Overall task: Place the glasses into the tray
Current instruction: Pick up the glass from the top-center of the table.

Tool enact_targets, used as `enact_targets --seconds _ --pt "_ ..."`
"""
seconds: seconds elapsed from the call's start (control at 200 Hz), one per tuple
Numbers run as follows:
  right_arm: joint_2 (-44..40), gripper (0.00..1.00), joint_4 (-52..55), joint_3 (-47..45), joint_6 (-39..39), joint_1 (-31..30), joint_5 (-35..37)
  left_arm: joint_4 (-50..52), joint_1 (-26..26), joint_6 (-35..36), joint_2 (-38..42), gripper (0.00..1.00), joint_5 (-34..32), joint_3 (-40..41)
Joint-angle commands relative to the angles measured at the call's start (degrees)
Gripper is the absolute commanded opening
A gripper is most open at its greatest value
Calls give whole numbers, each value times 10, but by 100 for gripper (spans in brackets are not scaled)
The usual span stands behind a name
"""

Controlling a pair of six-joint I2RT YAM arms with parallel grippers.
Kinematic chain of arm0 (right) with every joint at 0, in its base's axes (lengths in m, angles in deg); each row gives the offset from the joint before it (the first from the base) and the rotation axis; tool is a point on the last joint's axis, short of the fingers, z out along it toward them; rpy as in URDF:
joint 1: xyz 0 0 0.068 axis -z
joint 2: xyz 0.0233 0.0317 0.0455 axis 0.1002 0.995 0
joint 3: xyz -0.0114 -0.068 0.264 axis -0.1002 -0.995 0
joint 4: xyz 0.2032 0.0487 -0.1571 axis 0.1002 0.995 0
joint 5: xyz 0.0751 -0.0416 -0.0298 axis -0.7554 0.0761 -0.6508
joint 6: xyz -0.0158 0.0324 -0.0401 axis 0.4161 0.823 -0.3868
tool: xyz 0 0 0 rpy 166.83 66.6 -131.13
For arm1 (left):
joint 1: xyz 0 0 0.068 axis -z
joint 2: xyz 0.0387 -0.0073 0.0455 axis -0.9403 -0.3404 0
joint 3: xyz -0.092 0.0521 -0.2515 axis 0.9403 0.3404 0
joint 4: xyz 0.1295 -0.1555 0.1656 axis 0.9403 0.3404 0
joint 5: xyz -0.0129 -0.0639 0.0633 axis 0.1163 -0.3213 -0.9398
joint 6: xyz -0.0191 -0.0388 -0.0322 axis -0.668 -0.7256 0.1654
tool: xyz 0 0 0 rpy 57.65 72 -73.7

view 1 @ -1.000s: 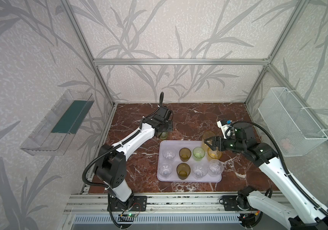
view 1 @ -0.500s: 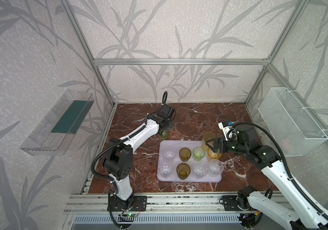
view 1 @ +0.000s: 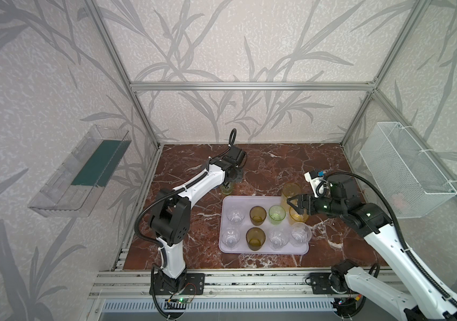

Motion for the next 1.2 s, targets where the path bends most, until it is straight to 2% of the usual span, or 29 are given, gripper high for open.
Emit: enact_targets --seconds 0.0,0.13,0.23,0.43,0.525,1.195 --pt "-6 85 10 8 -5 1 6 22 -1 2 -7 18 10 -22" --pt "-14 85 9 1 -2 1 13 23 -1 2 -10 15 25 -28" --pt "-18 85 9 -5 -1 2 18 24 -1 -1 -12 7 33 -29" --pt "-24 85 11 -10 1 2 16 25 0 -2 -3 7 51 -29" --pt "-26 85 11 -12 4 2 18 24 1 -5 4 0 62 -26" --pt "-25 85 -6 -27 16 4 9 62 44 -11 80 0 91 -12"
